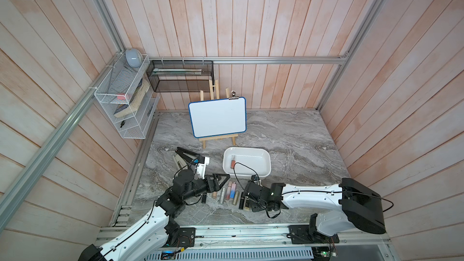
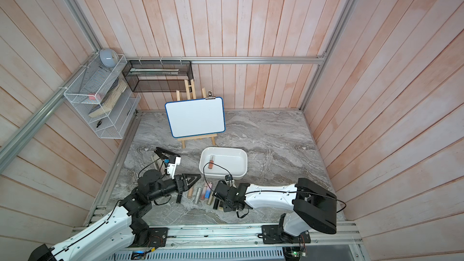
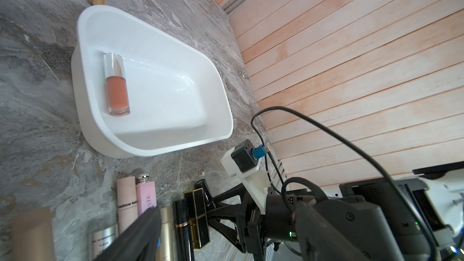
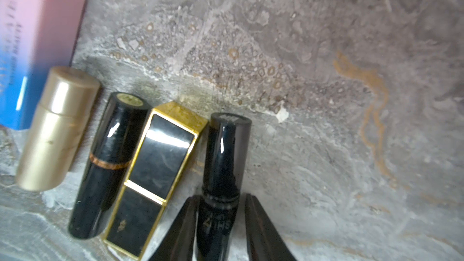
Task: Put the lipstick into the storage box
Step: Pick up the lipstick at the center of the board.
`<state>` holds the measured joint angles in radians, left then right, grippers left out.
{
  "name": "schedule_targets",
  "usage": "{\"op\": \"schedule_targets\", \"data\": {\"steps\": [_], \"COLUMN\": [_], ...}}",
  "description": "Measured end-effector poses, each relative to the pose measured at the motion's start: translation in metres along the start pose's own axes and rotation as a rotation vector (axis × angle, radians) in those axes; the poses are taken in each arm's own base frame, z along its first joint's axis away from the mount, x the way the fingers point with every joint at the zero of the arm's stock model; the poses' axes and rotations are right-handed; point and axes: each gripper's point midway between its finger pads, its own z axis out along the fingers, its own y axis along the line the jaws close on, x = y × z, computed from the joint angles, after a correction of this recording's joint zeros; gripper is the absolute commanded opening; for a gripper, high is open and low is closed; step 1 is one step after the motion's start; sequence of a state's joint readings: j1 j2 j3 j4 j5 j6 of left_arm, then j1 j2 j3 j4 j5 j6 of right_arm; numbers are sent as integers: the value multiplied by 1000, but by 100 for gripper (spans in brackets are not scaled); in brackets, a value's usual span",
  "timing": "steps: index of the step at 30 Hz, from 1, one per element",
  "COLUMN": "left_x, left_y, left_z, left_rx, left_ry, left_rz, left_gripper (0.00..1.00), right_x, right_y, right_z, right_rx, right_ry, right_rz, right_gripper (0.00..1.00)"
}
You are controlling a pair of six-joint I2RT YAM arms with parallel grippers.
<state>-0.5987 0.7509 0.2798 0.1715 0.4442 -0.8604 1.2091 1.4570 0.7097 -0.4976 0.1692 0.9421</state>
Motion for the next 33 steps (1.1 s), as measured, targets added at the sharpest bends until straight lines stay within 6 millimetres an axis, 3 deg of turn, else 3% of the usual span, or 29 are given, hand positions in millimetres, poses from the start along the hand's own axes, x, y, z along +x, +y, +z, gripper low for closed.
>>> {"op": "schedule_targets", "data": {"steps": [12,21,22,27,33], "left_x": [0,2,2,-1,-10], "left_y": [0,4,4,-3,-21], "left_z": [0,2,2,3,6], "left_rx": [-2,-14,-14,21,105], "left_ry": [-1,8,9,4,-18], "left_rz": [0,-8,-8,1,9], "left_gripper": [89,89,100,100,100], "right_x": [-2,-5,-8,-33,-70], "right_y": [-2,-13,-14,-10,-6], "right_z": [1,-7,-11,-48,-110], "right_rx": [11,38,32,-96,-379], "right_ry": [-9,-20,-30,-136,-330], "right_rz": [2,14,22,85,167], "right_gripper": [17,15,15,15,15]}}
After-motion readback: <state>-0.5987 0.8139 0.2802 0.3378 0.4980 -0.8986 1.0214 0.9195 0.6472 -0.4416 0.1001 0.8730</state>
